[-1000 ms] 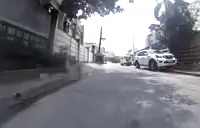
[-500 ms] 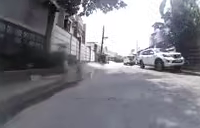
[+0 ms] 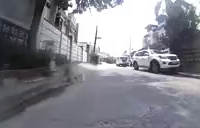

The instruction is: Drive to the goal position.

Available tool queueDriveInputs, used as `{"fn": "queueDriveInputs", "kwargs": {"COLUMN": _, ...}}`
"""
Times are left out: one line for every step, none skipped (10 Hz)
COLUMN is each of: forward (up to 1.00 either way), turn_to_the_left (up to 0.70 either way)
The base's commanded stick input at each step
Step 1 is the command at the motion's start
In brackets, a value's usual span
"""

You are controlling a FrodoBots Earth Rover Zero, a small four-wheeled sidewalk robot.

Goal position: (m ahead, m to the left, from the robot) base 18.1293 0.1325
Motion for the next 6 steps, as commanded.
{"fn": "queueDriveInputs", "kwargs": {"forward": 1.0, "turn_to_the_left": -0.02}}
{"fn": "queueDriveInputs", "kwargs": {"forward": 1.0, "turn_to_the_left": -0.02}}
{"fn": "queueDriveInputs", "kwargs": {"forward": 1.0, "turn_to_the_left": -0.02}}
{"fn": "queueDriveInputs", "kwargs": {"forward": 1.0, "turn_to_the_left": -0.02}}
{"fn": "queueDriveInputs", "kwargs": {"forward": 1.0, "turn_to_the_left": -0.02}}
{"fn": "queueDriveInputs", "kwargs": {"forward": 1.0, "turn_to_the_left": -0.02}}
